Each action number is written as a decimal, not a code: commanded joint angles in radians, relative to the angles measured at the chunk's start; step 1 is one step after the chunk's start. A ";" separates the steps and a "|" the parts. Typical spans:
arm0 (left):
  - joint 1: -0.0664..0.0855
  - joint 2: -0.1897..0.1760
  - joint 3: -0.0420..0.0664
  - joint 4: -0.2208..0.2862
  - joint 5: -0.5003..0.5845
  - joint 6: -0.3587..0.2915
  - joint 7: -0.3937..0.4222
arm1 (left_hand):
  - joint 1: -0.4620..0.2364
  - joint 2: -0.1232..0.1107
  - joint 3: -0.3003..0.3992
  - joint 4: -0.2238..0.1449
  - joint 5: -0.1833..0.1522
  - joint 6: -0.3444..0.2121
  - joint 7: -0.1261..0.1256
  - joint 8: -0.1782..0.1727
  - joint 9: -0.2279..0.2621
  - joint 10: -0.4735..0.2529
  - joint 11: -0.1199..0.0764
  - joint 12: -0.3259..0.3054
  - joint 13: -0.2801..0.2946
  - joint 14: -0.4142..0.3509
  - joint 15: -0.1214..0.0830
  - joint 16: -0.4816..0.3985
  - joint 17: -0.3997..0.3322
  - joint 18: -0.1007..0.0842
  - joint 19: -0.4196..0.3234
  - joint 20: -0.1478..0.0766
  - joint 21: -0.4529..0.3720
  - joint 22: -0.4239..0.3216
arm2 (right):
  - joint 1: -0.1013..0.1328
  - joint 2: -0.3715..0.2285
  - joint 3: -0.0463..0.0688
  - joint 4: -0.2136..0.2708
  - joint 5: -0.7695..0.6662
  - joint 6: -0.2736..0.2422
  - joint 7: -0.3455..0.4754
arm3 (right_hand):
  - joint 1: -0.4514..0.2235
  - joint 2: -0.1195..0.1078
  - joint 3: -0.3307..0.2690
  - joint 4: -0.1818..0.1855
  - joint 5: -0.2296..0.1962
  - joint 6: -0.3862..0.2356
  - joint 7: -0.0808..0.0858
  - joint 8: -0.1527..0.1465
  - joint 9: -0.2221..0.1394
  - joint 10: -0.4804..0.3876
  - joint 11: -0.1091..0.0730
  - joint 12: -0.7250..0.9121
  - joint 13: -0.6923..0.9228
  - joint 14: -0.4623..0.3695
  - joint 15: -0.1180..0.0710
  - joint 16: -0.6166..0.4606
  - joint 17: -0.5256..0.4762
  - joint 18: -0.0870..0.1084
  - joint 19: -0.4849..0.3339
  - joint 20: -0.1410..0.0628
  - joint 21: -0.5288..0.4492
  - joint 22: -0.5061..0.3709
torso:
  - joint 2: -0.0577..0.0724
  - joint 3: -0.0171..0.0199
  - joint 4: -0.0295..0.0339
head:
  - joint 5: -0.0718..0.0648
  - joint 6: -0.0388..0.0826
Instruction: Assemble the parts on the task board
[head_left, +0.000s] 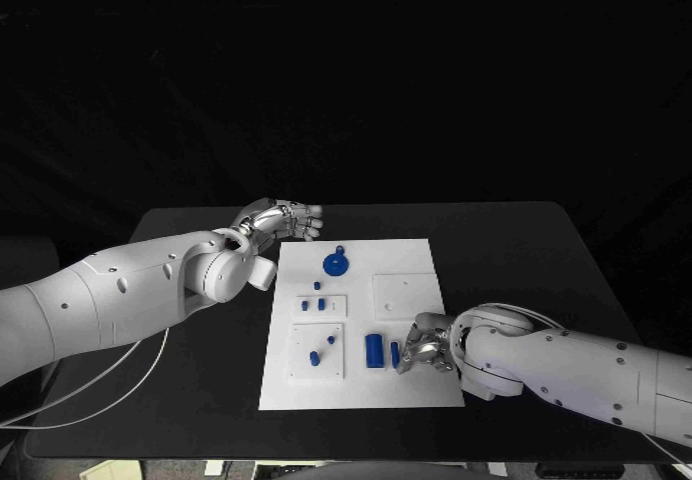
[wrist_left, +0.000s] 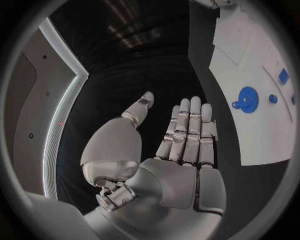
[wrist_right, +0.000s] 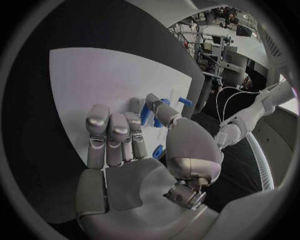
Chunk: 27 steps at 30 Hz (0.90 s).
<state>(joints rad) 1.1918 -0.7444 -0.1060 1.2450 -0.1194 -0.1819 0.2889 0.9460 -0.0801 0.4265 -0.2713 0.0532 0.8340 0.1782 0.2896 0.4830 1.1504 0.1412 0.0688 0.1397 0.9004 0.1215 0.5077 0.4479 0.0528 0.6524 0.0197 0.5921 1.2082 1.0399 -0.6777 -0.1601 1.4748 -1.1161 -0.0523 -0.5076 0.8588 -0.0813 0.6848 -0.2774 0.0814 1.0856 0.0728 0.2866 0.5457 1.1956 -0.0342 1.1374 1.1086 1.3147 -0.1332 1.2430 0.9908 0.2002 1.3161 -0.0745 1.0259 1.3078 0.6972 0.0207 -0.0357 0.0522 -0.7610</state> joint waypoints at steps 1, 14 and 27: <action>0.001 0.001 0.000 0.002 -0.006 0.011 0.005 | 0.003 0.004 -0.001 -0.004 -0.001 -0.006 0.000 0.005 -0.001 0.002 -0.003 0.001 -0.002 -0.004 0.003 -0.003 0.002 0.016 -0.004 0.005 -0.004 0.001 | -0.004 0.005 -0.002 -0.008 -0.010 0.016 -0.017 | -0.003 0.015 0.020 0.009 -0.018 0.009 0.002 -0.007 -0.006 0.007 -0.002 -0.003 0.001 -0.001 -0.003 -0.001 -0.002 0.062 0.000 0.009 -0.002 0.009 | 0.000 0.0001 0.0002 | 0.000 -0.001; 0.001 0.000 0.000 0.002 -0.007 0.010 0.005 | 0.004 0.004 -0.001 -0.004 -0.001 -0.006 0.000 0.005 -0.002 0.002 -0.003 0.001 -0.002 -0.003 0.003 -0.004 0.003 0.015 -0.004 0.005 -0.004 0.002 | -0.004 -0.001 -0.003 -0.010 0.030 0.033 -0.010 | -0.040 -0.016 0.011 -0.010 0.059 0.010 0.002 -0.006 -0.008 0.009 -0.002 -0.003 0.005 -0.001 -0.004 0.002 -0.002 0.062 0.003 0.009 0.003 0.012 | 0.000 -0.0002 0.0002 | 0.001 -0.002; 0.001 -0.001 0.000 0.002 -0.008 0.010 0.005 | 0.005 0.004 0.000 -0.005 -0.001 -0.006 0.000 0.005 -0.002 0.002 -0.003 0.001 -0.002 -0.003 0.003 -0.004 0.004 0.015 -0.004 0.005 -0.004 0.003 | -0.004 -0.020 -0.003 0.008 0.069 -0.011 0.026 | -0.025 -0.093 -0.054 -0.005 0.106 -0.002 0.005 -0.008 -0.008 0.004 0.001 -0.007 0.006 -0.001 -0.002 0.000 -0.003 0.062 0.003 0.006 0.001 0.010 | 0.000 0.0001 0.0002 | 0.002 -0.001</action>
<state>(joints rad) 1.1918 -0.7461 -0.1061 1.2448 -0.1231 -0.1819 0.2870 0.9460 -0.0801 0.4266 -0.2713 0.0532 0.8340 0.1782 0.2896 0.4822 1.1504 0.1412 0.0688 0.1389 0.9004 0.1215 0.5078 0.4506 0.0507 0.6524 0.0197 0.5921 1.2099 1.0385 -0.6954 -0.1612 1.4813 -1.0595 -0.0457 -0.4962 0.8362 -0.1648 0.6348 -0.2827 0.1898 1.0900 0.0757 0.2724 0.5366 1.1971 -0.0358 1.1335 1.1137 1.3143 -0.1332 1.2432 0.9881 0.2048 1.3199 -0.0678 1.0257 1.3076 0.6970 0.0205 -0.0355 0.0541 -0.7622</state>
